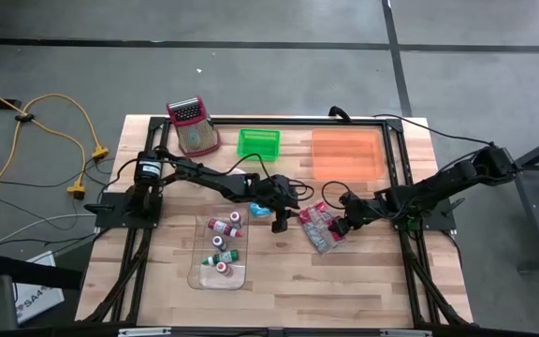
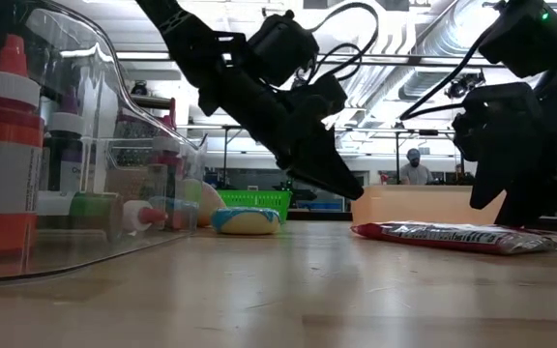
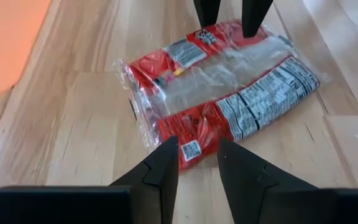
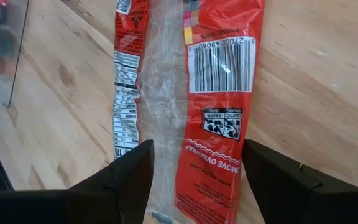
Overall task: Pick & Place Food Item
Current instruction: Put the popcorn bag into the orange bin
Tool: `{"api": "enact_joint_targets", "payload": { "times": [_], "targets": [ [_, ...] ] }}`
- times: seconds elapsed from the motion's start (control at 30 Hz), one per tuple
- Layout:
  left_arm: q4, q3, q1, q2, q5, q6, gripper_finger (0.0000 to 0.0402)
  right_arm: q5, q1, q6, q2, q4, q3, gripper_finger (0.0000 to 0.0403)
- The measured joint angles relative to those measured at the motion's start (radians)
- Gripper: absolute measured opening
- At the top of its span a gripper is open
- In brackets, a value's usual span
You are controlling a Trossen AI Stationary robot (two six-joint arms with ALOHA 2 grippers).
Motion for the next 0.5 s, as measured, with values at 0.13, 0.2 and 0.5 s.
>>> {"api": "enact_joint_targets", "payload": {
  "times": [0.13, 0.2, 0.5],
  "targets": [
    [0.016, 0.000, 0.000, 0.000, 0.000, -0.001, 0.0089, 0.000, 0.000, 0.000, 0.000, 0.002, 0.000, 0.0231],
    [0.014, 0.000, 0.000, 0.000, 0.000, -0.001, 0.0079, 0.000, 0.000, 0.000, 0.000, 0.002, 0.000, 0.0231],
    [0.054, 0.000, -0.009, 0.033, 0.000, -0.004, 0.0034, 0.000, 0.000, 0.001, 0.000, 0.002, 0.000, 0.0231]
  ]
}}
